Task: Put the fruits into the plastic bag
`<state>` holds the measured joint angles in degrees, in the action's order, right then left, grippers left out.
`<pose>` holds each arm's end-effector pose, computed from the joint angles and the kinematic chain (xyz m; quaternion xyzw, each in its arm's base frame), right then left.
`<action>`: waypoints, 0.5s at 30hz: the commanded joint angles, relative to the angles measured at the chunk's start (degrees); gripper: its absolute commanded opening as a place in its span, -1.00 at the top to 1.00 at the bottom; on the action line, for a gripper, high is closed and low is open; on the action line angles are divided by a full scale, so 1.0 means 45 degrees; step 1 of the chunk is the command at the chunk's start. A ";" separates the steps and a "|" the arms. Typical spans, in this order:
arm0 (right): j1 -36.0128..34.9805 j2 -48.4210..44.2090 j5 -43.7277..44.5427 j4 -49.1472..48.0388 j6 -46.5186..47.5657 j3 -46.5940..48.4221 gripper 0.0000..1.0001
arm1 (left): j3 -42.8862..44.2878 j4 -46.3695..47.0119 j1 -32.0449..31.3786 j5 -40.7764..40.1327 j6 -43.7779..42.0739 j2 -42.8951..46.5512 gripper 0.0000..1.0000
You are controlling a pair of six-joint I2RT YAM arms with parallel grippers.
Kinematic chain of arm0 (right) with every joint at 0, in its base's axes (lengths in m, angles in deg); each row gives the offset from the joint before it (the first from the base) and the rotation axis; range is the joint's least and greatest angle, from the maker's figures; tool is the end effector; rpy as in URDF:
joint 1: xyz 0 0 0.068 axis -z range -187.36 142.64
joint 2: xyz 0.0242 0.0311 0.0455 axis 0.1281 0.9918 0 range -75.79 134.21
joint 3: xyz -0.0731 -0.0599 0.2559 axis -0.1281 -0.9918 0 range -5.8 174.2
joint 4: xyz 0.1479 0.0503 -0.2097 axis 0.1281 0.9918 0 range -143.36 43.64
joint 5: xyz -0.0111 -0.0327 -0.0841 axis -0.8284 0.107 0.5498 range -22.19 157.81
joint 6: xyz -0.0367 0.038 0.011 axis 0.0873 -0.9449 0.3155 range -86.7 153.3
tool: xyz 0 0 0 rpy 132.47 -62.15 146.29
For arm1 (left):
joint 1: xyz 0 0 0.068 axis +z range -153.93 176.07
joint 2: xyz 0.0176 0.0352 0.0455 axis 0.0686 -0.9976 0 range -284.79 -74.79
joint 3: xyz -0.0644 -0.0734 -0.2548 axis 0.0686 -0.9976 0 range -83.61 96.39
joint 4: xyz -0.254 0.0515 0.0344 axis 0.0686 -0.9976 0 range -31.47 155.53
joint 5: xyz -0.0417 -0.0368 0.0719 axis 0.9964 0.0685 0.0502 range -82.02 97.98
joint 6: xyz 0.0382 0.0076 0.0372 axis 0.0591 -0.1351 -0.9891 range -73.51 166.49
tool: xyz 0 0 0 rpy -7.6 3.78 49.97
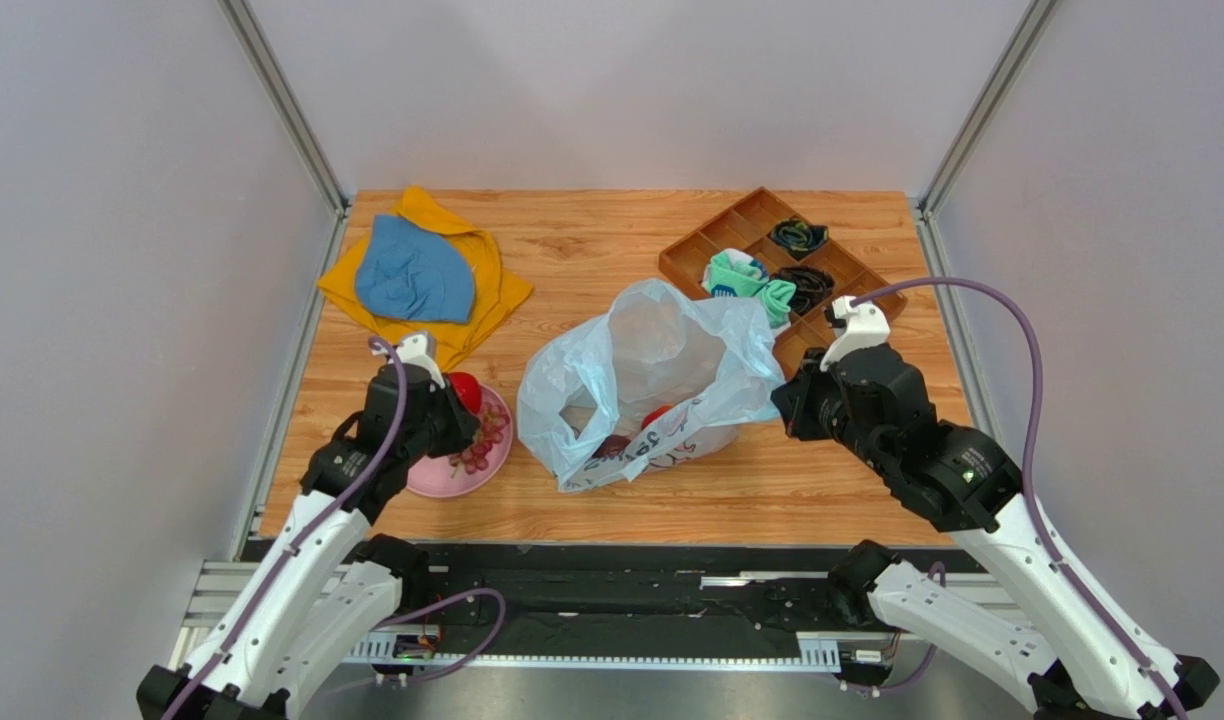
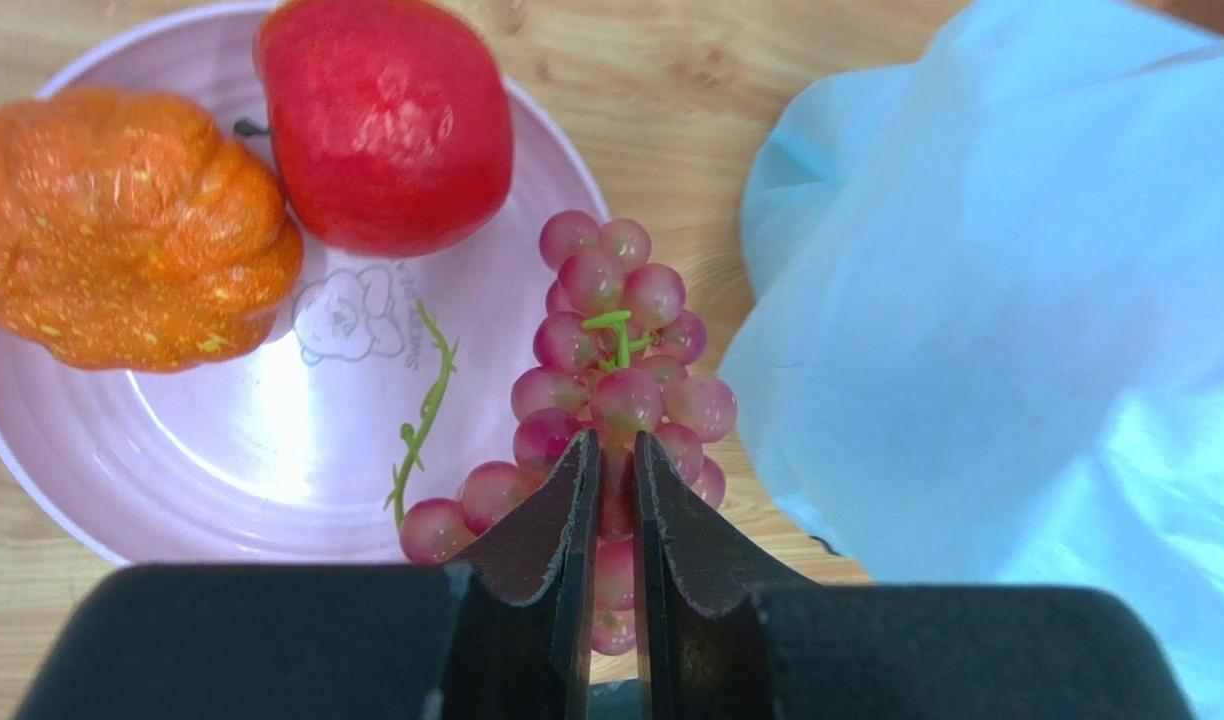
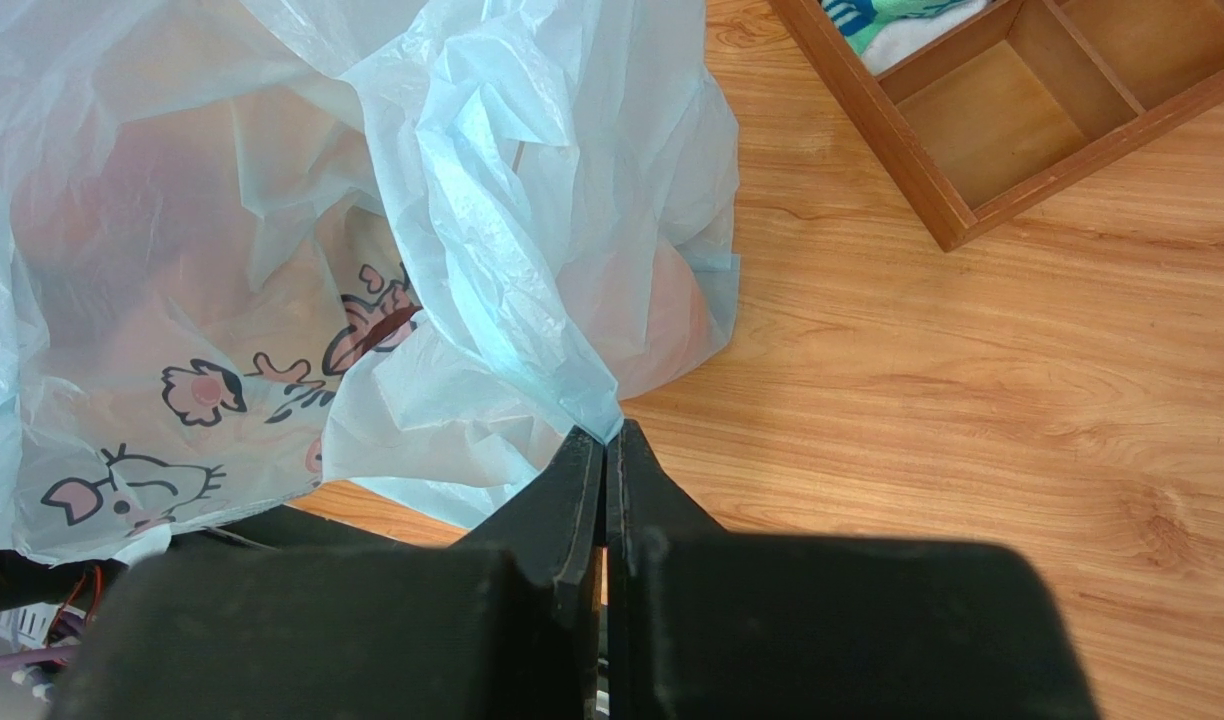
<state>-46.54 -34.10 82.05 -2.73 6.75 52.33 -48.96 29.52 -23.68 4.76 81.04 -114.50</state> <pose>0.1068 0.0759 0.3550 -0.0388 0.8780 0.1600 0.4495 0.1407 -0.0483 0.2484 -0.1288 0.9007 -0.1661 0.3801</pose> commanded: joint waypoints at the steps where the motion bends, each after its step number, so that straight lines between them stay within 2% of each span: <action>1: 0.0015 -0.0085 0.0019 -0.0294 -0.0039 0.0188 1.00 | 0.0756 -0.0123 -0.0026 0.0618 -0.0567 0.0677 0.63; 11: -0.0004 -0.0144 0.0058 -0.0255 -0.0019 0.0188 1.00 | 0.1341 0.0403 -0.0026 0.2549 -0.1543 0.2473 0.66; 15: 0.0015 -0.0163 0.0058 -0.0236 -0.0019 0.0168 1.00 | 0.2275 0.0814 -0.0026 0.3526 -0.1836 0.3139 0.65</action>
<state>-46.54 -34.27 82.05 -2.73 6.75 52.33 -45.09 28.93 -23.68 14.15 75.68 -103.28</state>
